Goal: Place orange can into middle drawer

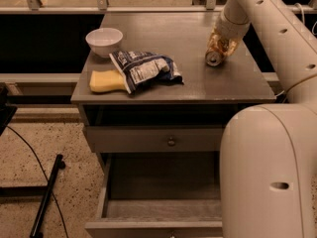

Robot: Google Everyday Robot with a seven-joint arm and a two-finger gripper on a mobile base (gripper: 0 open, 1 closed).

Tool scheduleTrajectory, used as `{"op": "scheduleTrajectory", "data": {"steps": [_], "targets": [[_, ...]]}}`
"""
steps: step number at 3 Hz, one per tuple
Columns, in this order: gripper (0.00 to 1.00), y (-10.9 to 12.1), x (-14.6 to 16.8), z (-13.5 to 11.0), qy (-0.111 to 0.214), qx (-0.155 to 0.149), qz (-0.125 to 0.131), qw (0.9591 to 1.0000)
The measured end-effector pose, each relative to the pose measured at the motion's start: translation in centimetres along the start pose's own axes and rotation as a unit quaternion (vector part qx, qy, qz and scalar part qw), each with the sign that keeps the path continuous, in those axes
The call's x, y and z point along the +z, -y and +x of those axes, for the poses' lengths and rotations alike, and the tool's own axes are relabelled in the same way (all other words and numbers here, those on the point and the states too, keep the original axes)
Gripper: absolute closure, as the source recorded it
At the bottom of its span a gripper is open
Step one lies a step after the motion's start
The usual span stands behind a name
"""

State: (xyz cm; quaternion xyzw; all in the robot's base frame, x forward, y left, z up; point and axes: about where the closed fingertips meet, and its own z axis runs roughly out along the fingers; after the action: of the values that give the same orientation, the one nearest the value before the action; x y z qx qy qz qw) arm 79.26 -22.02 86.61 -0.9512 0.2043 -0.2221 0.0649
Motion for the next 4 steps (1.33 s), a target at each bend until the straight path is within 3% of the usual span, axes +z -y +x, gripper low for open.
{"op": "scheduleTrajectory", "data": {"steps": [1,4], "targets": [[0.72,0.55,0.97,-0.61,0.012,-0.005,0.000,0.9999],[0.75,0.89,1.26,-1.13,0.024,-0.009,0.003,0.9997]]}}
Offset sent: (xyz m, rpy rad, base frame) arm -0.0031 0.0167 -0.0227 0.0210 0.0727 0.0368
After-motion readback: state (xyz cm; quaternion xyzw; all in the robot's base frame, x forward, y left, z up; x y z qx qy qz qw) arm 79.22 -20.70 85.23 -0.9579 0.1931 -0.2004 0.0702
